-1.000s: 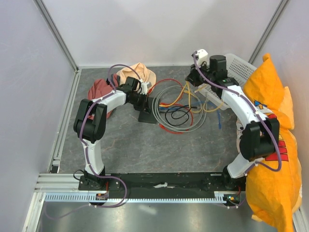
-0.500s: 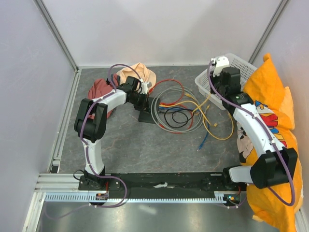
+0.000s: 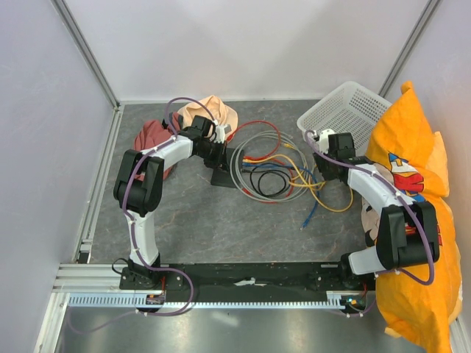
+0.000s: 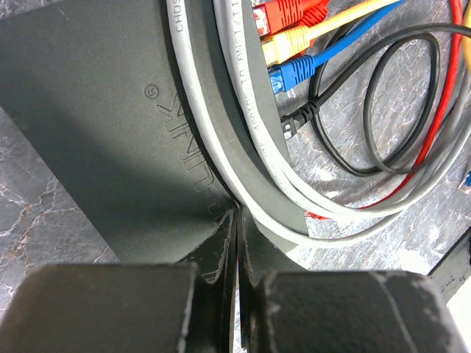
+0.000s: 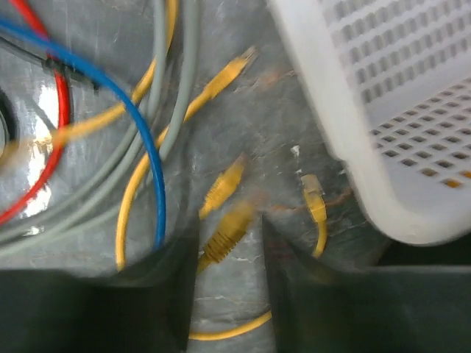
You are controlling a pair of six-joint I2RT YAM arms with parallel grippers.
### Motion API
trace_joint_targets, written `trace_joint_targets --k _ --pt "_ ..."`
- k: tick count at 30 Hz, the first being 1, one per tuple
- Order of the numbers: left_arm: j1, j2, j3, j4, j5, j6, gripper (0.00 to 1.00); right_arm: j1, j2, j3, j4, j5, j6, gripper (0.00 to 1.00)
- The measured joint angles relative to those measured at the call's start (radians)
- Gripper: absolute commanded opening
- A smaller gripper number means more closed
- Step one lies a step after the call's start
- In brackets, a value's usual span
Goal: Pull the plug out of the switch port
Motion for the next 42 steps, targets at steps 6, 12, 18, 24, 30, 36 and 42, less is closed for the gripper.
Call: trace_joint_targets --k 6,12,18,24,30,36,42 --pt "0.0 0.0 0.0 0.0 0.0 0.0 0.04 -0.004 0.033 0.066 -0.085 -0.119 -0.025 0.85" --pt "0.0 0.0 0.0 0.0 0.0 0.0 0.04 0.002 0.038 0.283 -0.055 -0.4 0.02 0.85" --pt "0.0 0.0 0.001 -0.001 0.0 0.0 0.03 0.026 0.191 0.492 0.055 -0.599 0.112 0.84" --pt "-0.001 0.0 0.006 -0.008 -0.002 0.002 0.02 0.089 0.431 0.613 0.122 -0.731 0.212 0.82" --pt "-0.006 -0.011 -0.002 -0.003 -0.013 0.023 0.02 0.168 0.623 0.67 0.187 -0.795 0.314 0.75" --pt "-0.014 -0.038 -0.039 0.037 -0.04 0.058 0.02 0.213 0.792 0.795 0.246 -0.824 0.388 0.74" --pt "-0.012 -0.068 -0.077 0.063 -0.065 0.071 0.02 0.238 0.861 0.818 0.249 -0.823 0.4 0.76"
